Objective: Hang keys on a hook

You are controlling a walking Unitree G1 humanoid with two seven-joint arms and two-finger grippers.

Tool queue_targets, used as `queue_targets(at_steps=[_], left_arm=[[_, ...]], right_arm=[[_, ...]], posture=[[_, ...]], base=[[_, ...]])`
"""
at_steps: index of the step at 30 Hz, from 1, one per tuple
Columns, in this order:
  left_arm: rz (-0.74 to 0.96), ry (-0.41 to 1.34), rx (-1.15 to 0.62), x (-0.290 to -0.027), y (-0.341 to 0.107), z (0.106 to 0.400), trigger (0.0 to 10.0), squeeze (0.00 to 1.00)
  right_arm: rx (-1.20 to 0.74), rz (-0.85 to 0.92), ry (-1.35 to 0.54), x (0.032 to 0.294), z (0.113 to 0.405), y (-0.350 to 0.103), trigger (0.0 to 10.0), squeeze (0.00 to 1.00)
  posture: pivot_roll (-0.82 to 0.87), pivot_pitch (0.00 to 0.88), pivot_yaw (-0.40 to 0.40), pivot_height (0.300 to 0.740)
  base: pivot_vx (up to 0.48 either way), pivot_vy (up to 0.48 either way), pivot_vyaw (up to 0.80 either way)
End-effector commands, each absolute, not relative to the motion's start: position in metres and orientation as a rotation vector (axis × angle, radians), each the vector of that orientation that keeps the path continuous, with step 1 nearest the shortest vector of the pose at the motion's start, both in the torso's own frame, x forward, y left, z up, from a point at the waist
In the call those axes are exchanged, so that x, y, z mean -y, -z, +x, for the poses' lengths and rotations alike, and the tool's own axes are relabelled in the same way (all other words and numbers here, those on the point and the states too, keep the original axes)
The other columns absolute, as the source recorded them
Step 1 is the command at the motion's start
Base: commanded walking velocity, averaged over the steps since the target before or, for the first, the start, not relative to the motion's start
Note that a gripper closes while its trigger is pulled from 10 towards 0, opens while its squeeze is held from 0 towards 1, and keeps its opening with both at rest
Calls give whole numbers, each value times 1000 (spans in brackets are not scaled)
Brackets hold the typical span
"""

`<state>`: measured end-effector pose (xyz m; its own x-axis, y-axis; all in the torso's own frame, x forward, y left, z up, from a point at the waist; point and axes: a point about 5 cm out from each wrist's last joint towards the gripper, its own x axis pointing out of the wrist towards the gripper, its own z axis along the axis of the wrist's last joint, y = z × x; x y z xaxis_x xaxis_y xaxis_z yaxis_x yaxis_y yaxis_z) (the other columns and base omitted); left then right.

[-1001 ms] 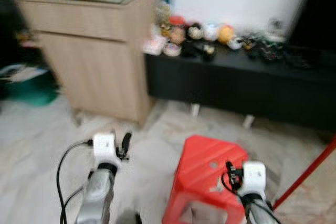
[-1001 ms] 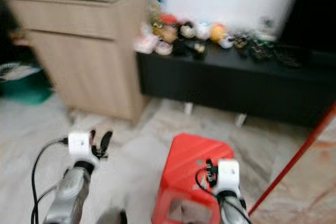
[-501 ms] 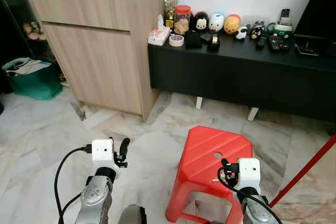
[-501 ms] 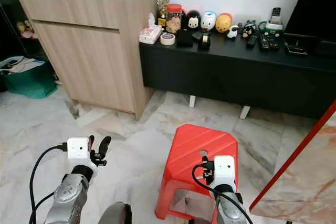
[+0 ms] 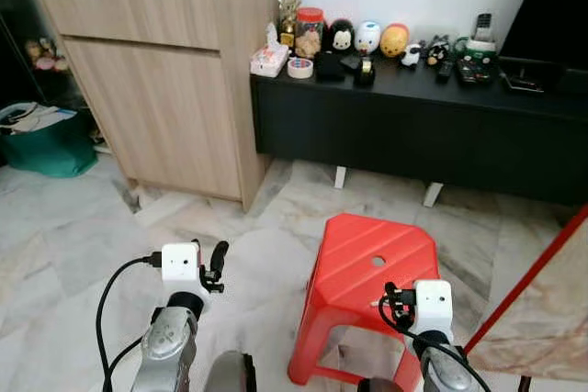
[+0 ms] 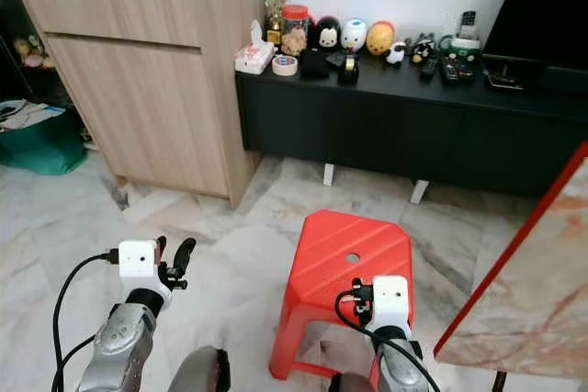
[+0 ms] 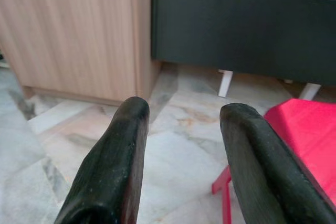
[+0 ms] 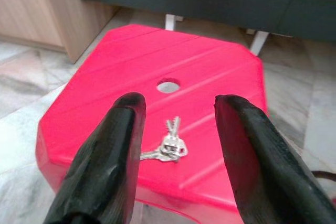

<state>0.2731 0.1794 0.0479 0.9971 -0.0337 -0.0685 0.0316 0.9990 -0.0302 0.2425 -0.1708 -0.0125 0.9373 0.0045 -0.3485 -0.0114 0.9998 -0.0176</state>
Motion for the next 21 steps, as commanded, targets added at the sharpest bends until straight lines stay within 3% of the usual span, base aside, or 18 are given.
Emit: queue_targets(at_steps=[1, 17, 21], left_arm=[[-37, 55, -99, -174, -42, 271, 10000, 0], [-43, 56, -96, -176, -43, 271, 10000, 0], [-40, 57, -95, -177, -44, 272, 10000, 0]], right_arm=[[-359, -29, -2, 175, 244, 13, 10000, 0], [-385, -21, -1, 171, 246, 17, 10000, 0], [-377, -16, -6, 171, 246, 16, 10000, 0]], posture=[[1, 0, -17, 612], [8, 0, -19, 612], [8, 0, -16, 590]], base=[[0, 0, 0], [0, 0, 0], [0, 0, 0]])
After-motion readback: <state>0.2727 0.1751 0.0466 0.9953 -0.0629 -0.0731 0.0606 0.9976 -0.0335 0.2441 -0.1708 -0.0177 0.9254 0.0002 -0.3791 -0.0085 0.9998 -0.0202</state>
